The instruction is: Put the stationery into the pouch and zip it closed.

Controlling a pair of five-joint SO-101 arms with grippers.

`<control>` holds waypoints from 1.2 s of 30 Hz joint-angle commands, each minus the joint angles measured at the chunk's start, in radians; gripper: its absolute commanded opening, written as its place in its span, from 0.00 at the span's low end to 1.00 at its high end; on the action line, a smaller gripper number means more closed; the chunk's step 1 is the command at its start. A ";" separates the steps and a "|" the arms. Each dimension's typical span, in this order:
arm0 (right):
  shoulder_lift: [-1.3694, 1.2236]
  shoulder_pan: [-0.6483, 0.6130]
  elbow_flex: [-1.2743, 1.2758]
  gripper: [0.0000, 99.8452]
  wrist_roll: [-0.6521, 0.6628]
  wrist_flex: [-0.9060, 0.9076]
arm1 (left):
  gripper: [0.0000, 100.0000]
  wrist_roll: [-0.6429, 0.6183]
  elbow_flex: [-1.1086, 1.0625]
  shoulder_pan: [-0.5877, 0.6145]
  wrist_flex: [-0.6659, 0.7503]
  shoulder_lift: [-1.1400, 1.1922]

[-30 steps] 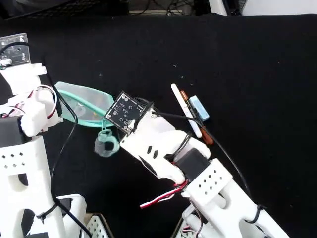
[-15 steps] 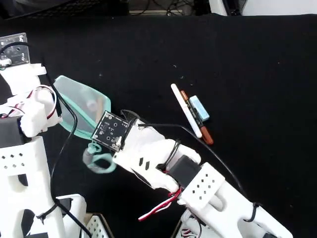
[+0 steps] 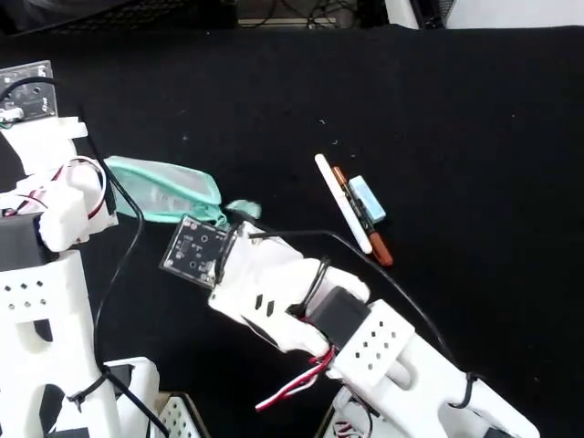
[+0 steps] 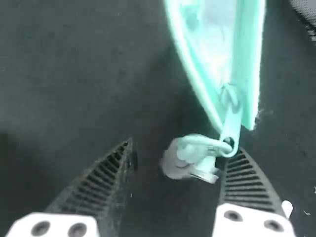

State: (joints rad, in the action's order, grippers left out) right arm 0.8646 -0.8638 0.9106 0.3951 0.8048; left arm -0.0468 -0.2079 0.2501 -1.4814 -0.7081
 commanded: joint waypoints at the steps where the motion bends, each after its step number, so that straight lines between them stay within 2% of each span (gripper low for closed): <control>1: 0.010 -0.006 0.035 0.27 -0.032 -0.129 | 0.03 -0.005 0.045 0.005 0.000 -0.021; 5: 0.010 0.014 0.070 0.27 -0.032 -0.209 | 0.03 -0.005 0.045 0.005 0.000 -0.021; 11: 0.012 0.109 0.054 0.27 -0.032 -0.215 | 0.03 -0.003 0.044 0.005 0.000 -0.021; 23: 0.004 0.114 0.058 0.26 -0.032 -0.265 | 0.03 -0.003 0.044 0.005 0.000 -0.020; 27: 0.004 0.114 0.059 0.15 -0.032 -0.308 | 0.03 -0.005 0.031 0.001 0.002 -0.020; 31: 0.002 0.117 0.111 0.04 -0.026 -0.423 | 0.03 -0.003 -0.008 -0.085 0.006 -0.020; 36: 0.010 0.118 0.124 0.01 -0.023 -0.436 | 0.03 -0.003 -0.008 -0.096 0.008 -0.020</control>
State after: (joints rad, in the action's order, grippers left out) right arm 0.8646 -0.7503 1.0426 0.3721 0.4089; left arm -0.0453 -0.2232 0.2010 -1.4707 -0.7081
